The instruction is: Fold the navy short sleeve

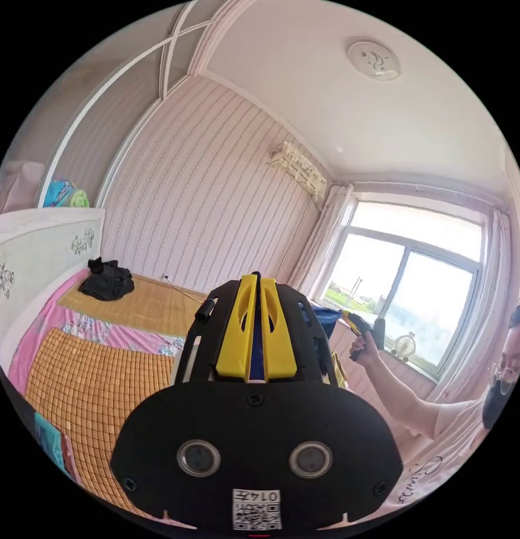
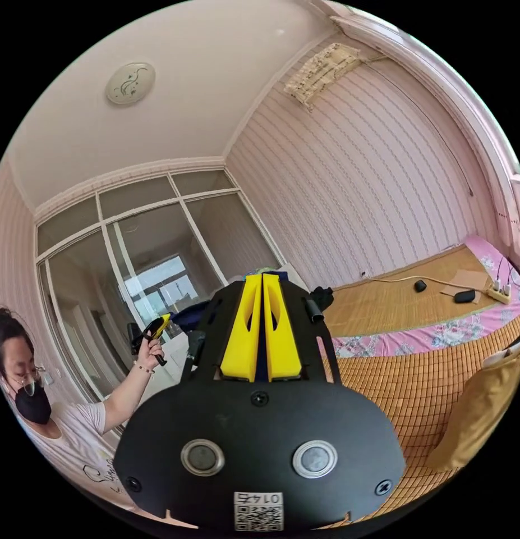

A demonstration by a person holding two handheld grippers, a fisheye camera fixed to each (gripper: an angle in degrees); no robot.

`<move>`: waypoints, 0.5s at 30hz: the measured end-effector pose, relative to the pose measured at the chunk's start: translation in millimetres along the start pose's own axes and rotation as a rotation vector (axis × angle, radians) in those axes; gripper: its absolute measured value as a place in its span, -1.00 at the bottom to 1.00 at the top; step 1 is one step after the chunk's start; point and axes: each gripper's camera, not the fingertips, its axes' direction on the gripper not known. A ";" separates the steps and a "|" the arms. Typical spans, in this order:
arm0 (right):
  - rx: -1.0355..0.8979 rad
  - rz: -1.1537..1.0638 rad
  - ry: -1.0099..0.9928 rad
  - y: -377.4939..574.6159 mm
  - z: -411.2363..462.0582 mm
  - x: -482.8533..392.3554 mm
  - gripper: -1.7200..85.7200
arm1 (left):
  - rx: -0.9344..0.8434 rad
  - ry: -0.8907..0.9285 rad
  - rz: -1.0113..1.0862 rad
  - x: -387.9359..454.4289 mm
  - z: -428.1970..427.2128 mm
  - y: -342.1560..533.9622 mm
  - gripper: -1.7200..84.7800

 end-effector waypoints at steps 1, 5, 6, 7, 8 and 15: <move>0.002 -0.046 -0.014 3.1 1.5 -6.6 -0.97 | 0.001 -0.002 0.030 1.3 0.0 -1.8 -0.98; -0.103 -0.120 0.046 54.6 9.8 -7.0 -0.96 | -0.114 -0.016 0.083 -11.7 10.8 38.8 -0.98; -0.170 -0.119 0.089 82.0 13.5 -1.5 -0.96 | -0.206 -0.061 0.099 -19.0 19.6 65.0 -0.98; -0.247 -0.095 0.130 113.0 18.0 6.5 -0.96 | -0.306 -0.092 0.083 -30.3 30.7 95.5 -0.98; -0.289 -0.075 0.154 129.4 20.8 11.0 -0.96 | -0.358 -0.099 0.062 -37.4 36.9 112.1 -0.98; -0.782 0.292 0.439 305.8 56.1 69.4 -0.96 | -0.795 -0.155 -0.247 -107.0 107.2 293.1 -0.98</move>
